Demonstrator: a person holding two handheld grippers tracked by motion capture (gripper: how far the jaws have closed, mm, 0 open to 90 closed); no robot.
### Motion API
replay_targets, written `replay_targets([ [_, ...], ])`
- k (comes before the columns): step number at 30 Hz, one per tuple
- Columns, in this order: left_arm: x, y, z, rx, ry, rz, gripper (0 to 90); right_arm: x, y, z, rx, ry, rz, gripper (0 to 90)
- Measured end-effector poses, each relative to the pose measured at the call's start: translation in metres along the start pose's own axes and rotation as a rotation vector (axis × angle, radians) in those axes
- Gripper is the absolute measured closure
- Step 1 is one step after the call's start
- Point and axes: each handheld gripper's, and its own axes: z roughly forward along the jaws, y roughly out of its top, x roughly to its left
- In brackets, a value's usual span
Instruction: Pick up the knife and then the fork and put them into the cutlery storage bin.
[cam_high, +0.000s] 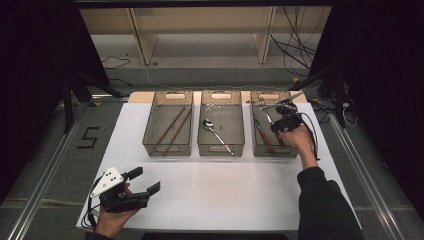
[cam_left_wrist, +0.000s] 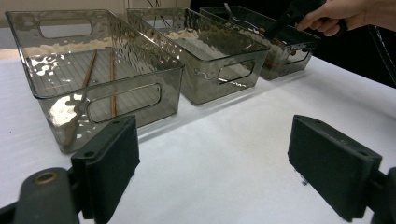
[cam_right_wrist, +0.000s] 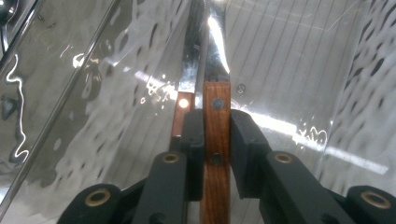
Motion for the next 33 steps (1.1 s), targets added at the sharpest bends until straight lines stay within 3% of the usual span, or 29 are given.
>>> replay_targets([
  [7, 0.000, 0.000, 0.000, 0.000, 0.000, 0.000, 16.0, 0.003, -0.001, 0.001, 0.040, 0.008, 0.001, 73.4],
  [8, 0.000, 0.000, 0.000, -0.001, 0.000, -0.001, 16.0, 0.004, -0.001, -0.001, 0.033, 0.004, 0.006, 66.8],
  [10, 0.000, 0.000, 0.000, 0.000, 0.000, 0.000, 16.0, 0.004, 0.000, -0.004, 0.022, 0.016, 0.010, 61.8],
  [20, 0.000, 0.000, 0.000, 0.001, -0.002, 0.002, 16.0, 0.009, 0.000, -0.015, -0.025, 0.060, -0.003, 53.3],
  [33, -0.001, 0.000, 0.000, 0.002, -0.002, 0.002, 16.0, 0.027, -0.007, -0.038, -0.134, 0.098, -0.046, 44.1],
])
